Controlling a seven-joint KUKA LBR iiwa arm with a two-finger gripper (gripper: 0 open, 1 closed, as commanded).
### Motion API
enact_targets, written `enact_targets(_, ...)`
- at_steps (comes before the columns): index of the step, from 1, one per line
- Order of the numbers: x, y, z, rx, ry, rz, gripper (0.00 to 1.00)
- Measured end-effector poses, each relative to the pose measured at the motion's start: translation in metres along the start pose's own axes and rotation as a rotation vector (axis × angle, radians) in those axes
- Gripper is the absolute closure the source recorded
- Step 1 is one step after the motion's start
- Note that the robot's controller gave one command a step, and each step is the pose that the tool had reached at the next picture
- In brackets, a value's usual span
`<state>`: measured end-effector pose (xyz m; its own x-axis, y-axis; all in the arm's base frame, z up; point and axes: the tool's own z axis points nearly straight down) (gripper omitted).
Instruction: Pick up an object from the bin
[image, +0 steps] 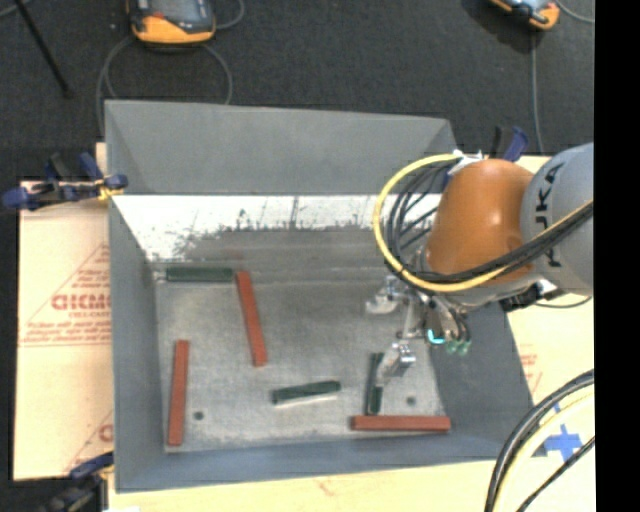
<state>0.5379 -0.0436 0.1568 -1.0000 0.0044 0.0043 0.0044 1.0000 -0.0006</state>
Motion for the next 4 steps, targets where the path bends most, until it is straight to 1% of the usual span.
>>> enact_targets(1,-0.002,0.0,-0.004,0.001,-0.007,-0.001,0.0)
enact_targets(2,0.019,0.053,0.076,0.007,-0.012,-0.224,1.0)
enact_targets(3,0.019,0.053,0.076,0.007,-0.012,-0.225,1.0)
enact_targets(4,0.006,0.044,-0.065,0.001,-0.011,-0.248,1.0)
